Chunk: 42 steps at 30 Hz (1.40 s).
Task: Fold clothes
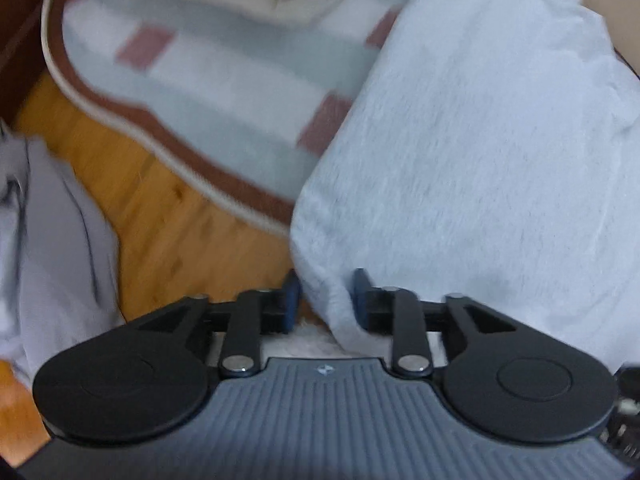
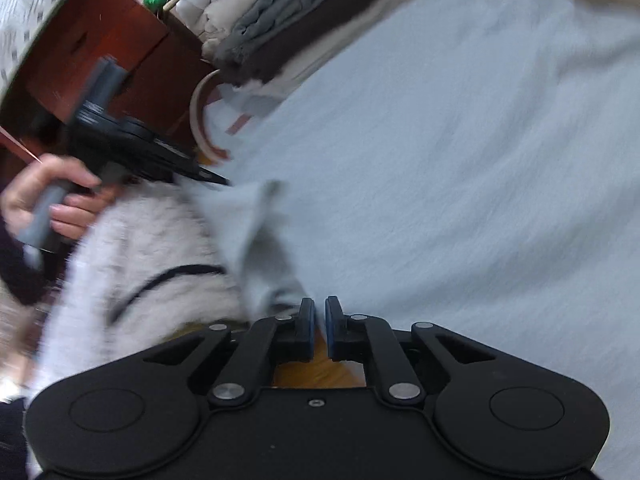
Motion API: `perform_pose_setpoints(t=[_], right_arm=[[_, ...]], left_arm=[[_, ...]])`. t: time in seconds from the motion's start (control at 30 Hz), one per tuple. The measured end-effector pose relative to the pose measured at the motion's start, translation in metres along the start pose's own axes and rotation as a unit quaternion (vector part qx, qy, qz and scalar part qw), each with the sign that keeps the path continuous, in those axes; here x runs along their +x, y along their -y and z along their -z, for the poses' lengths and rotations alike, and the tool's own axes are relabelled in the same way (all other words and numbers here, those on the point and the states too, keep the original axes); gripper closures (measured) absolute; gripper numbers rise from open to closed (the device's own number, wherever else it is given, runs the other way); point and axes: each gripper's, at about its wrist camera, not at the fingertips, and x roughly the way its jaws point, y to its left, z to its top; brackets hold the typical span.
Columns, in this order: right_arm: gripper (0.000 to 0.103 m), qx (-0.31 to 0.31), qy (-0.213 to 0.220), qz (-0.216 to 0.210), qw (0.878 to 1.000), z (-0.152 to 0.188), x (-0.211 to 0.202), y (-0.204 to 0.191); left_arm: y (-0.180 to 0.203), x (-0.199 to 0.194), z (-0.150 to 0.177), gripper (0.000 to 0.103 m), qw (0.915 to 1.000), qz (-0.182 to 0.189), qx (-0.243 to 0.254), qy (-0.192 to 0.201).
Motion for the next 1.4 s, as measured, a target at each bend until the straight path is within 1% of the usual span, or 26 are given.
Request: perform_pose_setpoints(t=[0.03,0.07,0.1,0.13,0.2,0.27,0.37,0.43,0.5,0.57,0.67,0.7,0.77,0.83,0.9,0.93,0.97,1.03,1.07,1.1,1.13,1.2,1.27,1.33,1.37,1.4], right_arm=[[0.086,0.001,0.015,0.005,1.000,0.000,-0.011,0.002],[0.073,0.003,0.030,0.010,0.999,0.000,-0.023,0.003],[0.057,0.004,0.045,0.015,0.999,0.000,-0.034,0.005],[0.053,0.006,0.060,0.020,0.998,0.001,-0.045,0.006],[0.053,0.009,0.090,0.029,0.995,0.001,-0.068,0.009],[0.053,0.012,0.120,0.039,0.992,0.001,-0.091,0.013],[0.052,0.016,0.165,0.054,0.985,0.001,-0.125,0.017],[0.049,0.017,0.192,0.071,0.979,0.003,-0.147,0.021],[0.041,0.017,0.207,0.121,0.971,0.012,-0.160,0.028],[0.041,0.037,0.213,0.177,0.960,0.013,-0.165,0.040],[0.041,0.069,0.210,0.303,0.927,-0.002,-0.161,0.050],[0.041,0.063,0.213,0.317,0.922,-0.009,-0.161,0.048],[0.041,0.042,0.230,0.316,0.919,-0.024,-0.164,0.041],[0.041,0.009,0.252,0.315,0.915,-0.038,-0.168,0.029],[0.041,-0.006,0.271,0.335,0.902,-0.051,-0.172,0.022],[0.041,-0.006,0.279,0.343,0.897,-0.058,-0.174,0.020],[0.041,0.013,0.282,0.343,0.896,-0.064,-0.174,0.025],[0.041,0.055,0.270,0.334,0.901,-0.078,-0.170,0.038],[0.041,0.071,0.259,0.336,0.903,-0.085,-0.169,0.044],[0.041,0.076,0.243,0.354,0.900,-0.095,-0.168,0.049],[0.041,0.079,0.233,0.374,0.894,-0.104,-0.168,0.053],[0.041,0.083,0.241,0.400,0.881,-0.122,-0.170,0.061],[0.041,0.091,0.248,0.414,0.871,-0.140,-0.172,0.071],[0.041,0.091,0.236,0.440,0.861,-0.154,-0.171,0.083],[0.041,0.100,0.223,0.458,0.855,-0.161,-0.171,0.088],[0.041,0.125,0.205,0.462,0.853,-0.165,-0.174,0.096]], left_arm=[[-0.001,-0.005,0.000,0.062,0.9998,0.012,-0.014,0.004],[0.000,-0.014,-0.001,0.056,0.9994,0.026,-0.019,0.013],[0.002,-0.024,-0.001,0.055,0.9989,0.036,-0.018,0.026],[0.007,-0.035,0.000,0.054,0.9984,0.036,-0.014,0.041],[0.018,-0.058,0.002,0.054,0.9967,0.035,-0.001,0.074],[0.038,-0.081,0.006,0.053,0.9919,0.043,0.025,0.117],[0.073,-0.107,0.013,0.047,0.9794,0.067,0.070,0.178],[0.097,-0.113,0.016,0.043,0.9693,0.088,0.096,0.209],[0.119,-0.113,0.017,0.040,0.9599,0.106,0.116,0.232],[0.139,-0.099,0.010,0.037,0.9600,0.112,0.136,0.218],[0.163,-0.079,0.001,0.037,0.9621,0.102,0.161,0.195],[0.169,-0.074,-0.001,0.037,0.9614,0.099,0.169,0.193],[0.179,-0.066,0.000,0.037,0.9576,0.099,0.181,0.202],[0.184,-0.056,0.005,0.036,0.9467,0.096,0.181,0.249],[0.186,-0.046,0.007,0.025,0.9344,0.110,0.181,0.287],[0.187,-0.042,0.009,0.020,0.9277,0.117,0.180,0.305],[0.184,-0.033,0.010,0.020,0.9237,0.123,0.178,0.316],[0.177,-0.016,0.012,0.020,0.9156,0.136,0.172,0.337],[0.176,-0.007,0.007,0.021,0.9274,0.126,0.171,0.308],[0.175,0.001,0.001,0.022,0.9387,0.117,0.169,0.277],[0.172,0.002,-0.005,0.023,0.9460,0.121,0.163,0.252],[0.162,-0.005,-0.005,0.022,0.9417,0.155,0.165,0.249],[0.158,-0.008,-0.001,0.021,0.9337,0.150,0.185,0.267],[0.157,-0.003,-0.002,0.021,0.9382,0.128,0.184,0.264],[0.157,0.001,-0.004,0.021,0.9411,0.123,0.180,0.259],[0.157,0.005,-0.007,0.021,0.9460,0.119,0.171,0.248]])
